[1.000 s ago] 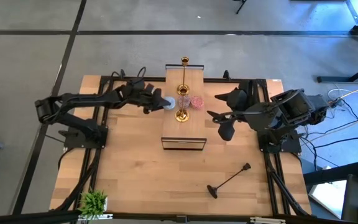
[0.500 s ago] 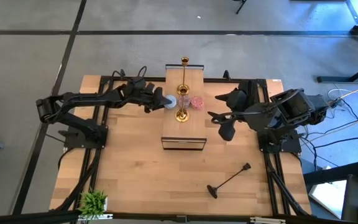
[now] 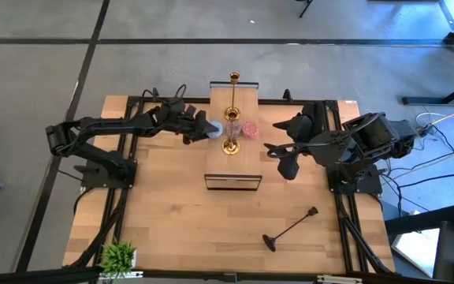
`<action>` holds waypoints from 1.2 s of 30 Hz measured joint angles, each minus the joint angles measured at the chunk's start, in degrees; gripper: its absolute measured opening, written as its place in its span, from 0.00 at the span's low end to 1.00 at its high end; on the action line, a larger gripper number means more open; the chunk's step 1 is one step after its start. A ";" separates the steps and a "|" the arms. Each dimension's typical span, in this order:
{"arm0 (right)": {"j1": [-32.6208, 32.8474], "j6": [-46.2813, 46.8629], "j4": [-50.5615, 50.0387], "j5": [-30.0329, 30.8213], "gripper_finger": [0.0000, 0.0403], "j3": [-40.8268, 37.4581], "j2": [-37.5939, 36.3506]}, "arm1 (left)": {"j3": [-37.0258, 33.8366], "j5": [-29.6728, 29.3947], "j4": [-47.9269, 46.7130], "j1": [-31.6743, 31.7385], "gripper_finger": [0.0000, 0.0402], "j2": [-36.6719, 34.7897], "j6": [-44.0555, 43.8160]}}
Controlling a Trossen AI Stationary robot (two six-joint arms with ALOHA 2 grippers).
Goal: Pick & Place candle stick holders
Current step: Put the blue scented candle on the shelf
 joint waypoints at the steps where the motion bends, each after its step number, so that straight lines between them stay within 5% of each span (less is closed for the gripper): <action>1: 0.00 0.00 0.00 0.00 0.71 0.00 0.00 | 0.00 0.45 0.00 0.00 0.72 0.00 -0.26; 10: 0.00 0.17 -0.41 0.02 0.71 0.00 0.02 | 0.82 1.57 -2.57 0.00 0.72 -0.11 -1.67; 21: -0.02 0.19 -0.39 0.02 0.71 0.00 0.04 | 14.12 -2.02 -27.87 1.03 0.72 -0.02 11.71; 36: -0.28 0.20 -0.39 -0.44 0.71 -0.02 0.04 | 14.56 -2.01 -29.99 1.50 0.56 0.91 13.00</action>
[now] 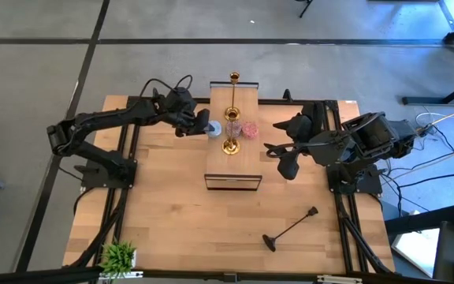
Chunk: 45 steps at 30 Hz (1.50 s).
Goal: Pick & Place candle stick holders
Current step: Put the blue scented candle on the shelf
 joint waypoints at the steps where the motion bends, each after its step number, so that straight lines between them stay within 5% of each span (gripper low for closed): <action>1: 0.00 -0.01 0.00 0.00 0.71 0.00 0.00 | 0.00 0.01 -0.01 -0.02 0.55 0.00 0.20; 22: 0.00 -0.01 0.02 0.02 0.71 0.00 0.00 | 0.00 0.70 2.35 -0.50 0.48 1.19 -0.35; 45: -0.04 1.05 -0.83 -0.13 0.71 0.00 0.01 | 0.11 2.19 3.84 -1.05 0.60 3.22 -0.79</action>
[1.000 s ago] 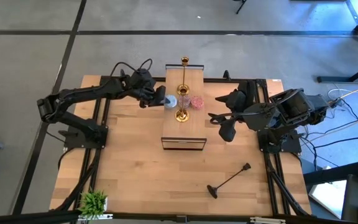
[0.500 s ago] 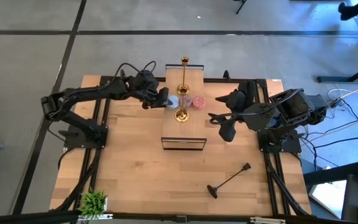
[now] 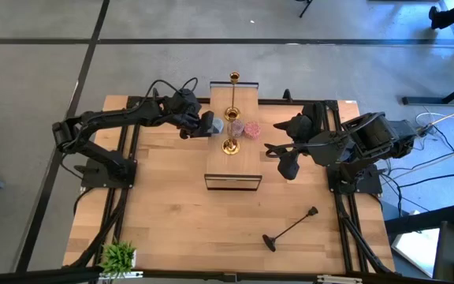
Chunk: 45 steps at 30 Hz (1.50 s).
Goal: Pick & Place candle stick holders
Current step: Put the blue scented candle on the shelf
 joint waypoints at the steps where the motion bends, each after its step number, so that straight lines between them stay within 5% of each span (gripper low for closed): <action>1: 0.00 -0.27 0.02 0.02 0.71 0.00 -0.01 | 0.30 0.25 -0.56 0.00 0.60 0.00 0.02; 9: -0.44 -0.64 0.02 0.15 0.71 0.00 -0.01 | 4.55 0.69 -3.18 -0.09 0.60 -0.02 0.51; 17: -0.44 -0.15 -1.23 0.11 0.71 0.00 0.01 | 8.98 1.34 -16.76 -0.85 0.60 -0.48 5.90; 23: -0.42 0.02 -1.36 0.12 0.71 0.00 0.01 | 10.62 -5.12 -16.13 1.59 0.57 -1.66 8.05; 29: -0.42 0.02 -1.33 0.15 0.71 0.00 0.01 | 11.10 -6.23 -12.12 5.75 0.42 -0.46 10.30; 36: -0.76 0.42 -1.29 0.15 0.71 0.00 0.01 | 11.10 -0.75 -7.23 8.70 0.05 5.03 14.54; 45: -0.76 1.24 -1.58 0.61 0.71 0.00 0.01 | 11.08 -0.13 -2.57 9.11 0.00 8.51 15.99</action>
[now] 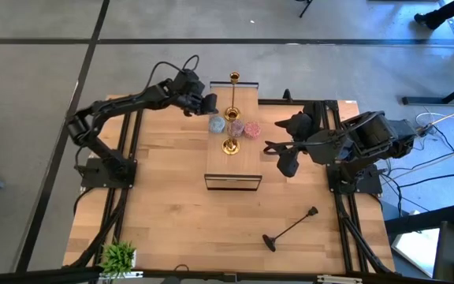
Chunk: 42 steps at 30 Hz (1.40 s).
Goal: Pick & Place candle stick holders
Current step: Put the blue scented candle on the shelf, then adjust the pink scented candle
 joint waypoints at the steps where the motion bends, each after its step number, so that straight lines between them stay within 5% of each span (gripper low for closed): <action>1: 0.00 0.29 -0.10 -0.01 0.71 0.00 0.00 | 0.00 0.01 -0.07 0.15 0.00 0.24 0.17; 42: -0.12 0.71 -1.94 0.07 0.70 0.00 0.00 | 0.88 -1.15 -0.03 -2.38 0.00 0.30 1.04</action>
